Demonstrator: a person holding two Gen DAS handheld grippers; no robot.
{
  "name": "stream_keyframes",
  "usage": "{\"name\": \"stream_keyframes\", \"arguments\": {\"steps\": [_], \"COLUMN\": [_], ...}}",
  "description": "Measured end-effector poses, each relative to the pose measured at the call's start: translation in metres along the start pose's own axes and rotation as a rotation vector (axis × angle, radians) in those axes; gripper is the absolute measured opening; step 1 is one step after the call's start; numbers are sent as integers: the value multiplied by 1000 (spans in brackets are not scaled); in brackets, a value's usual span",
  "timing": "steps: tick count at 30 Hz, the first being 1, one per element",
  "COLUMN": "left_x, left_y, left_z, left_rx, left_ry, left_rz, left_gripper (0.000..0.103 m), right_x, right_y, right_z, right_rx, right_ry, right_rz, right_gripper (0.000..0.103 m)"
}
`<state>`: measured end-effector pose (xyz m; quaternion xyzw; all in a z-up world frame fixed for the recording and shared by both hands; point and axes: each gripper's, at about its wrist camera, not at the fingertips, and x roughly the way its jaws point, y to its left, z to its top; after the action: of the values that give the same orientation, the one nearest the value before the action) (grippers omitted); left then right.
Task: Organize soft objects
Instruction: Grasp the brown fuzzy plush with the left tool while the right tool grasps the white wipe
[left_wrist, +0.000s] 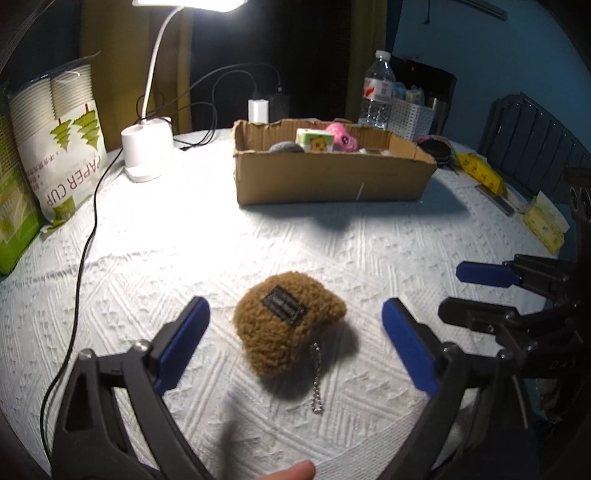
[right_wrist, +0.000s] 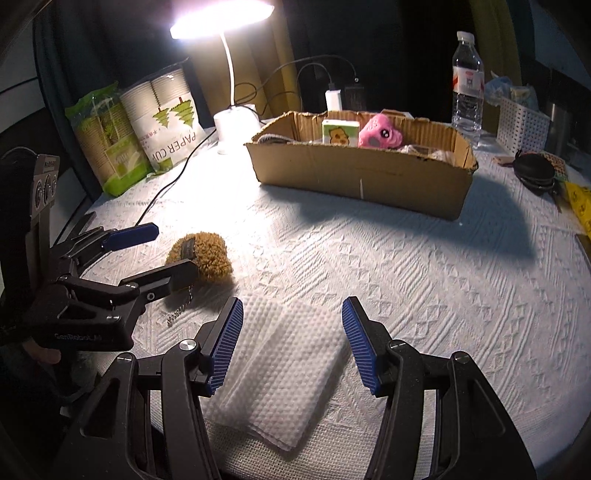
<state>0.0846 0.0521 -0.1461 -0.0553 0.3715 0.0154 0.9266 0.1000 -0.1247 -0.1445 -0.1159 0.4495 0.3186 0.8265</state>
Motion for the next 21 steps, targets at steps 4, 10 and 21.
{"name": "stream_keyframes", "arguments": {"steps": [4, 10, 21], "left_x": [10, 22, 39], "left_y": [5, 10, 8], "left_z": [-1, 1, -1], "left_rx": [-4, -3, 19], "left_ry": [30, 66, 139], "left_rz": [20, 49, 50], "left_gripper": [95, 95, 95], "right_x": [11, 25, 33], "right_y": [4, 9, 23], "right_z": [-7, -14, -21], "right_rx": [-10, -34, -152], "right_ry": [38, 87, 40], "right_rz": [10, 8, -59], "right_gripper": [62, 64, 68]}}
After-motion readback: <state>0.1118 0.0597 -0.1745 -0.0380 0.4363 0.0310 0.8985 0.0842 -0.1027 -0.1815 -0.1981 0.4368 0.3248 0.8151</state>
